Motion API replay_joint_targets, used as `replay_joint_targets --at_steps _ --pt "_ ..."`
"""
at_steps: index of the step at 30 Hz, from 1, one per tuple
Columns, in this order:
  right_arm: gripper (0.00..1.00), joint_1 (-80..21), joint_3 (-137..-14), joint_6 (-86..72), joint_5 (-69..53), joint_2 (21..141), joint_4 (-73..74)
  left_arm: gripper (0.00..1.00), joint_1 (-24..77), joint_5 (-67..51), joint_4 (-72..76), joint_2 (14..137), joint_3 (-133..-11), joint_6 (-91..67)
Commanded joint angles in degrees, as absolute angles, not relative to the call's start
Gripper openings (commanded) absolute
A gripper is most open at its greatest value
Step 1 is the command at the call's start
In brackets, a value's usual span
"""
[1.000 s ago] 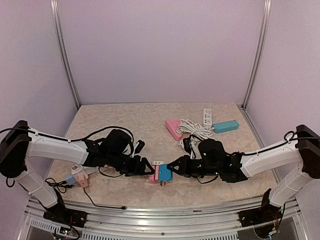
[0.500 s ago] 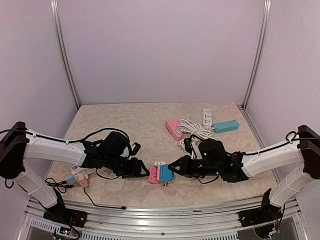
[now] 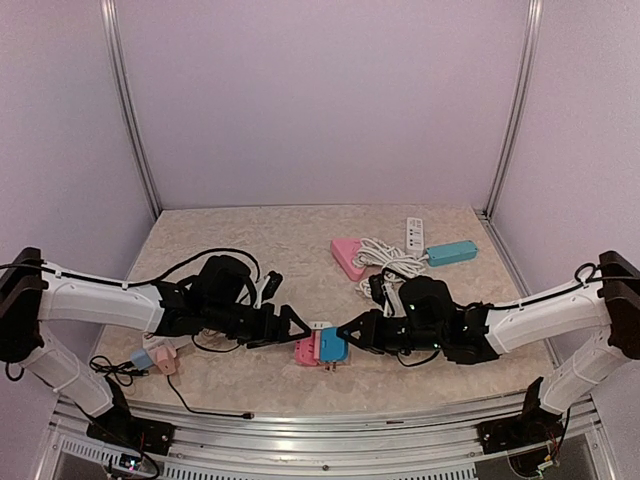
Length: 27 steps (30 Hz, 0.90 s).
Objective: Pull the plug off the socket
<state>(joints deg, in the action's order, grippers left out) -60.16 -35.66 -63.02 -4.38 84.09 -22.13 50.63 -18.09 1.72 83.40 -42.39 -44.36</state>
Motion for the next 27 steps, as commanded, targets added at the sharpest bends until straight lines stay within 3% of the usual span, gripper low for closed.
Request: replay_joint_targets --at_steps 1,8,13,27 --pt "0.0 -60.49 -37.35 -62.34 -3.9 80.96 -23.69 0.88 48.83 -21.57 6.04 84.64 -39.59 -46.13" --pt "0.0 -60.5 -37.18 -62.19 -3.48 80.25 -23.78 0.83 48.95 -24.45 7.21 86.04 -39.63 -45.6" --pt "0.0 -60.49 -37.4 -62.24 -4.08 80.09 -24.55 0.73 48.87 -24.64 7.47 87.63 -39.8 -45.81" --pt "0.0 -60.48 -37.52 -61.35 -5.24 79.21 -26.33 0.58 47.71 -25.87 9.76 90.26 -40.93 -46.93"
